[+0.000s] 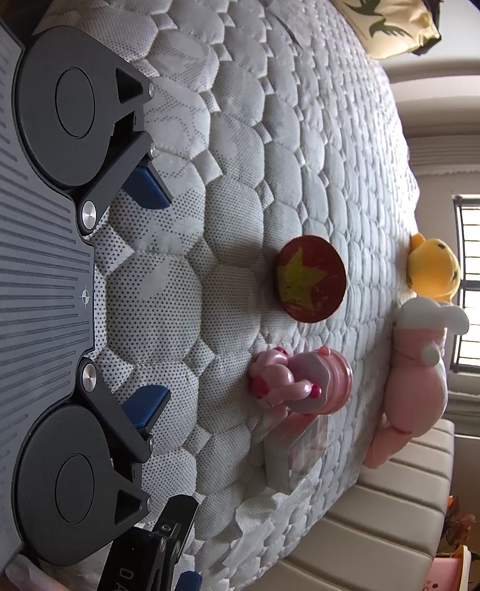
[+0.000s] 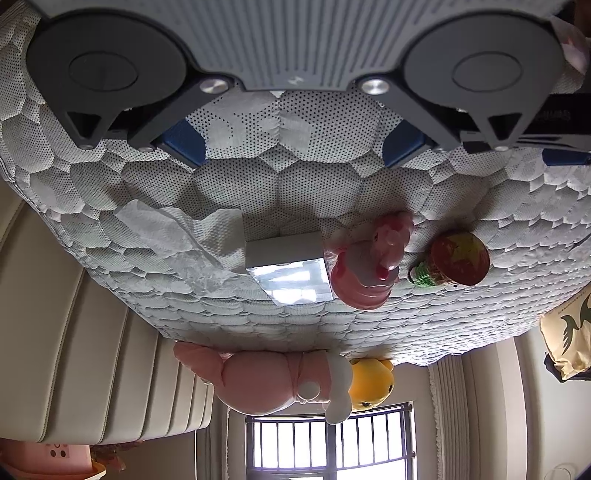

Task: Clean container
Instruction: 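Move both tools toward the crocheted cup toy and tissue box, then grasp the crocheted cup toy with the left tool while the right tool pinches a white tissue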

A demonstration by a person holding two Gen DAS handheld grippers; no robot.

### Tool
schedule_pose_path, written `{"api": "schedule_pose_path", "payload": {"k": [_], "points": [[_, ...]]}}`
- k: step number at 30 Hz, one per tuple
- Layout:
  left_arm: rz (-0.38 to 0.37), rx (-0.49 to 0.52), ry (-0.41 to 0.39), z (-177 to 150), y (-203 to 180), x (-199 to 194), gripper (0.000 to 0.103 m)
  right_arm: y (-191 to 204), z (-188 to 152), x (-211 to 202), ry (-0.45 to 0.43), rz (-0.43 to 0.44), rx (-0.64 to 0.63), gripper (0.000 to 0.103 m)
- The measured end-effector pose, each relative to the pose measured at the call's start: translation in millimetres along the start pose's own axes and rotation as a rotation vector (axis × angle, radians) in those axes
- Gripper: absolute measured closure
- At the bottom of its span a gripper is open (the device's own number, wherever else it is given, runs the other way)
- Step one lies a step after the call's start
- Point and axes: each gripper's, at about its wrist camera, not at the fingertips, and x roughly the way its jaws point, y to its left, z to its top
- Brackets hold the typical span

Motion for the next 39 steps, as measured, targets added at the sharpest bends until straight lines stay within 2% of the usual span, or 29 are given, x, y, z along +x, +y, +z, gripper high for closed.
{"api": "schedule_pose_path", "payload": {"k": [9, 13, 15, 17, 22, 25, 28, 31, 33, 35, 37, 39], "points": [[0.006, 0.018, 0.005, 0.6, -1.9, 7.8, 0.0, -2.5, 0.8, 7.4, 0.005, 0.007, 0.002, 0.0], [0.006, 0.041, -0.005, 4.6, -2.0, 14.2, 0.0, -10.9, 6.0, 10.8, -0.035, 0.018, 0.034, 0.0], [0.003, 0.05, -0.015, 8.8, -0.4, 19.2, 0.0, -16.6, 10.7, 16.9, -0.04, 0.053, 0.049, 0.0], [-0.009, 0.051, -0.024, 14.2, 3.2, 25.7, 0.0, -24.8, 15.5, 31.5, 0.025, 0.129, 0.064, 0.0], [-0.075, 0.012, -0.014, 28.3, 17.7, 44.4, 0.0, -43.1, 20.4, 59.7, 0.124, 0.298, 0.151, 0.001], [-0.089, 0.013, -0.024, 36.5, 24.7, 54.0, 0.0, -45.1, 28.9, 58.6, 0.07, 0.265, 0.127, 0.001], [-0.081, 0.031, -0.036, 44.3, 31.1, 60.2, 0.0, -48.6, 36.9, 60.0, 0.031, 0.288, 0.107, 0.001], [-0.053, 0.059, -0.065, 48.5, 35.8, 61.5, 0.0, -51.1, 45.8, 62.2, -0.019, 0.306, -0.002, 0.0], [-0.04, 0.092, -0.095, 48.5, 37.4, 60.1, 0.0, -49.9, 52.3, 64.8, 0.011, 0.247, -0.114, 0.0], [-0.04, 0.112, -0.121, 48.5, 38.9, 59.0, 0.0, -57.8, 59.5, 69.8, 0.019, 0.169, -0.141, 0.0], [-0.057, 0.11, -0.122, 50.7, 41.4, 60.3, 0.0, -74.4, 69.4, 82.6, 0.079, 0.181, -0.098, 0.009], [-0.083, 0.096, -0.098, 54.7, 44.5, 63.8, 0.0, -85.3, 76.6, 97.3, 0.125, 0.156, -0.081, 0.031]]}}
